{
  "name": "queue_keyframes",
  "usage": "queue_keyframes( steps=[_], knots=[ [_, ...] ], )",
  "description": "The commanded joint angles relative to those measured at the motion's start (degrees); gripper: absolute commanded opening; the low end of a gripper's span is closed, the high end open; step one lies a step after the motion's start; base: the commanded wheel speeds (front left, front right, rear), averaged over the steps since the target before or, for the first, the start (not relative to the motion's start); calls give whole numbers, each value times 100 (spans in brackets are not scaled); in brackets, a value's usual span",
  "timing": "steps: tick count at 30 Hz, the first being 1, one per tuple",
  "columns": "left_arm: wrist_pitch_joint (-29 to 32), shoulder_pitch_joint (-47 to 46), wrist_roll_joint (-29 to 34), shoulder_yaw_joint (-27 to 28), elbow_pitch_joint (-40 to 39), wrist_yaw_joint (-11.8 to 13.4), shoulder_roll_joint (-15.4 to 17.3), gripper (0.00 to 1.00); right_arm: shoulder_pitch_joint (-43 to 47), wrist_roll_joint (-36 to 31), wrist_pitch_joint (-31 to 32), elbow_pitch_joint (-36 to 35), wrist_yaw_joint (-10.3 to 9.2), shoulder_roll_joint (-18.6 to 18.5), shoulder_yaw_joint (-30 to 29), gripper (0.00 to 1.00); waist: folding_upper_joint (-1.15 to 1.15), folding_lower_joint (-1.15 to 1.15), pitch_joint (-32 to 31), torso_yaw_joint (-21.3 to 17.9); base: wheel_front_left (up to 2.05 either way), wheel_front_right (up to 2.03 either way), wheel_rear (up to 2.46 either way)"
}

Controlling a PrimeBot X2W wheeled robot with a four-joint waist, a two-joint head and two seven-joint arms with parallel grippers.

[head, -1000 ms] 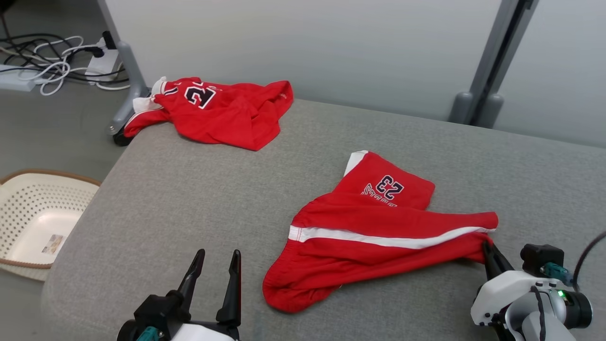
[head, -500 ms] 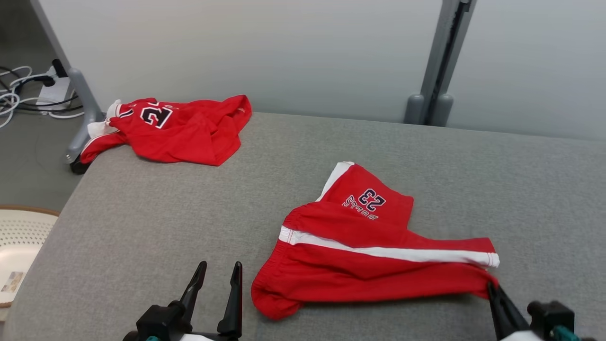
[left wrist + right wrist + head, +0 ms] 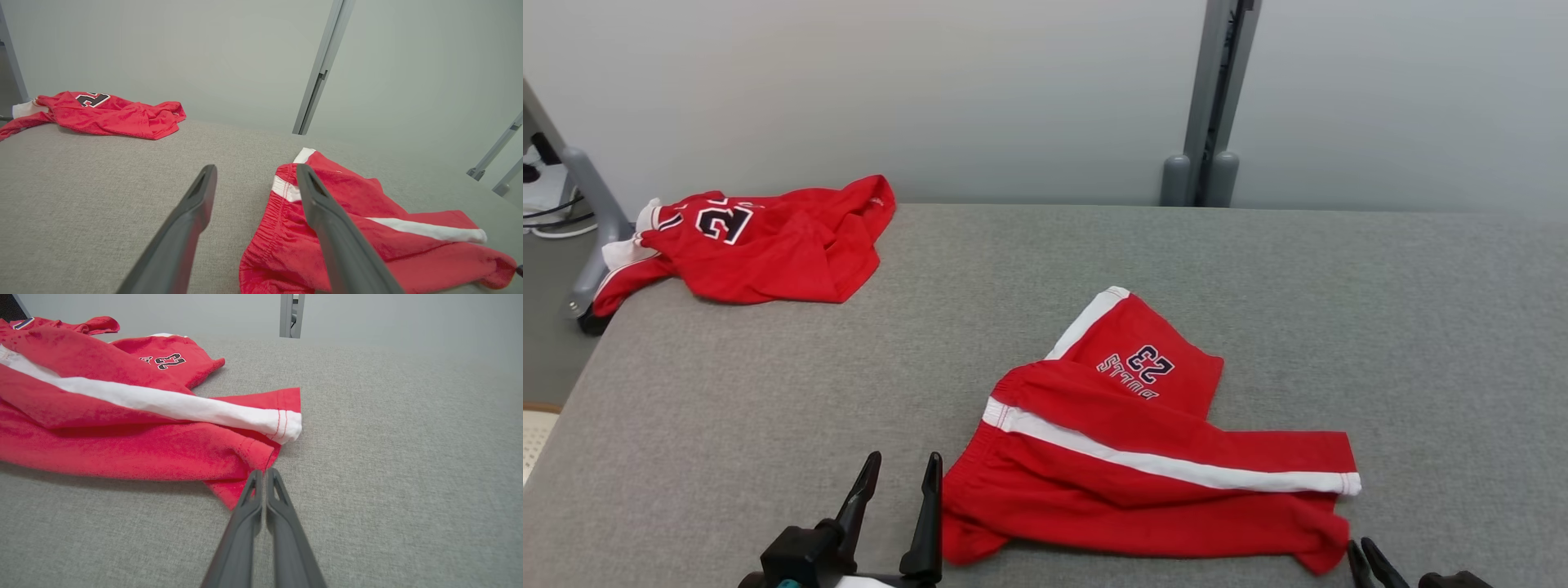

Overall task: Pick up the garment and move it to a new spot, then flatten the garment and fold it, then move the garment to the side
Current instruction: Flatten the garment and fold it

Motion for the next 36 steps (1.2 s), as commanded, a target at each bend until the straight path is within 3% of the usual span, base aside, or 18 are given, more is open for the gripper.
queue_keyframes(
  steps=[1,19,36],
  knots=[
    [0,-43,34,30,26,-31,-9,100,48,40,-11,-23,1,-36,16,100,0,0,-13,-94,0,0,0],
    [0,-121,73,234,154,-120,-137,100,-153,152,-10,-831,1,-38,-178,100,0,0,-230,-558,0,0,0],
    [0,38,360,528,332,-215,-207,100,-283,509,-8,-1345,1,-36,-125,100,0,0,-364,-423,0,0,0]
  ],
)
